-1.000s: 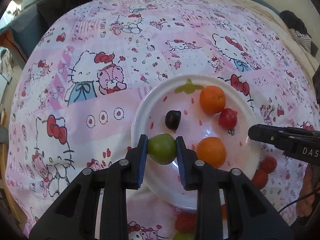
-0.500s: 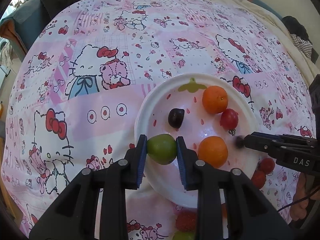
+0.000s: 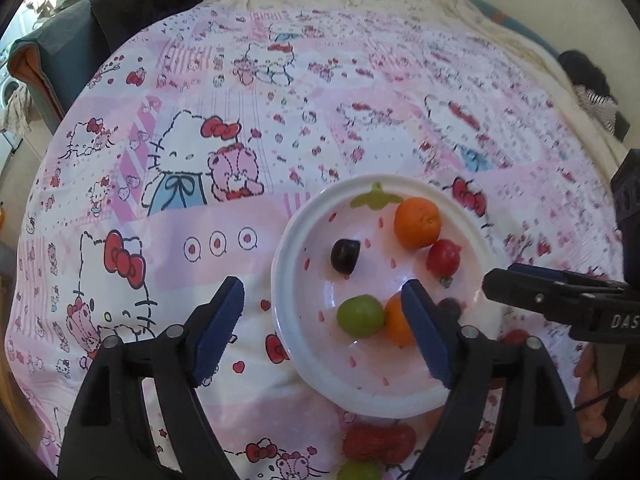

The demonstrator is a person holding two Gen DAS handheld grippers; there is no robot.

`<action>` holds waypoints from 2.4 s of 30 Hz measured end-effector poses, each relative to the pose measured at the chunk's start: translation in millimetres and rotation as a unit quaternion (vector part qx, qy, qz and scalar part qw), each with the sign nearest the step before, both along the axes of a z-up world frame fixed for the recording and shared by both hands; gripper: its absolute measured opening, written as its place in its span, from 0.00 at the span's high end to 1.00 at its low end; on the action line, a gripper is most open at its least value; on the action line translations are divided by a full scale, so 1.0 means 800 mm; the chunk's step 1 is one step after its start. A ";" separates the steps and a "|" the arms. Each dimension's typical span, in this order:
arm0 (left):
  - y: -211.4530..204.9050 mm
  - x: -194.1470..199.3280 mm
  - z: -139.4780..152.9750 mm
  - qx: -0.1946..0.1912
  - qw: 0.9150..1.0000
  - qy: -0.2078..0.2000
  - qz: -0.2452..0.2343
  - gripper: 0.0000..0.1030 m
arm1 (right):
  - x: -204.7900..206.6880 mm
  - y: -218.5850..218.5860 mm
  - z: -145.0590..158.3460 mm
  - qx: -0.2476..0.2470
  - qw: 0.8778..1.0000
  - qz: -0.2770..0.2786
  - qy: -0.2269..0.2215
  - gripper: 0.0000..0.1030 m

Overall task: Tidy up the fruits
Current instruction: 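Lower the grapes onto the plate and open both tools, then withdraw both tools from the plate toward the fruit on the quilt, then grasp a second green grape with the left tool and lift it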

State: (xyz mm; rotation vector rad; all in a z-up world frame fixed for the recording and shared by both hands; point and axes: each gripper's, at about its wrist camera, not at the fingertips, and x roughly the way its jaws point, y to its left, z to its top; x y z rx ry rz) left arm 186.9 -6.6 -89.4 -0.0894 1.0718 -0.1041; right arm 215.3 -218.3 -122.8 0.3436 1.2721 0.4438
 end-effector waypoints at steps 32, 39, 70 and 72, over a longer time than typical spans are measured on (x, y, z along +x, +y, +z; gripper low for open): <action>0.027 -0.082 0.089 0.024 0.990 -0.125 0.061 0.24 | -0.066 -0.035 0.096 0.016 0.994 -0.036 -0.103 0.21; 0.030 -0.103 0.091 0.019 0.990 -0.125 0.065 0.24 | -0.090 -0.044 0.102 0.017 0.992 -0.048 -0.112 0.21; -0.005 -0.132 -0.043 -0.020 0.990 0.139 0.004 0.34 | -0.136 -0.078 0.071 0.066 0.990 -0.118 -0.051 0.21; -0.016 -0.136 -0.054 -0.012 0.987 0.160 -0.019 0.35 | -0.135 -0.081 0.069 0.069 0.989 -0.121 -0.045 0.21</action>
